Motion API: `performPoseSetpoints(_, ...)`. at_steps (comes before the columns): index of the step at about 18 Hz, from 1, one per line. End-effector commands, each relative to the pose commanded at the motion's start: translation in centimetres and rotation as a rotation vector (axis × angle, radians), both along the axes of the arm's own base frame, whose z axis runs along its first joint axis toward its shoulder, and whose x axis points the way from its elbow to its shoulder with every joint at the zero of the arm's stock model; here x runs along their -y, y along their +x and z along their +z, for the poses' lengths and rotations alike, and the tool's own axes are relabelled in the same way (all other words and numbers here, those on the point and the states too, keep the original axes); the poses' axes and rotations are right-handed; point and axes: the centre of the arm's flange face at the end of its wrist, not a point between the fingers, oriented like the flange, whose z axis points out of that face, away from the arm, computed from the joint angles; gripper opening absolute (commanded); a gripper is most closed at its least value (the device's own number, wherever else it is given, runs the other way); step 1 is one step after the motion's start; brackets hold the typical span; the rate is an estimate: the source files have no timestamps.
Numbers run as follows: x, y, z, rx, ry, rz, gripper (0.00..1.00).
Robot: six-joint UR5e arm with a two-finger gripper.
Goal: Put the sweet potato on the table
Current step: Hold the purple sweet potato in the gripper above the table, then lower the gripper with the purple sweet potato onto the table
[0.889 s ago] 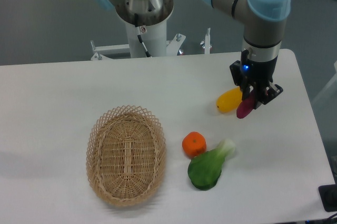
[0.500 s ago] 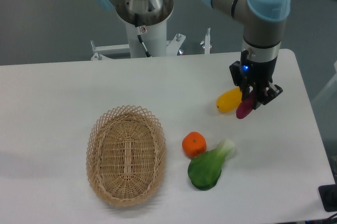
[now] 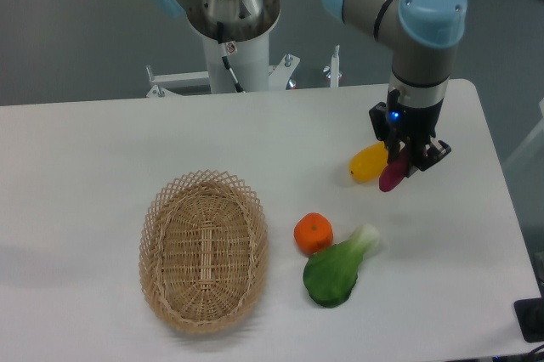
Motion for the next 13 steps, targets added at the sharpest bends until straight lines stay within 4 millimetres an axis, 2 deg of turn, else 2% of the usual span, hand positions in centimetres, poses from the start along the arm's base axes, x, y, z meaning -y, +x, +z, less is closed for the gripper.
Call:
performPoseSetpoints(2,0.4,-1.1,-2.3,-0.013,-0.004,-0.016,0.28)
performPoseSetpoints(6,-0.3,-3.3,-7.0,-0.035,0.005,-0.015,0.28)
performPoseSetpoints(10,-0.4,-3.4,-10.2,0.001,-0.012,-0.014,0.28)
performPoseSetpoints(13,-0.2,-3.3,-10.9,0.013,-0.016,-0.013,0.30)
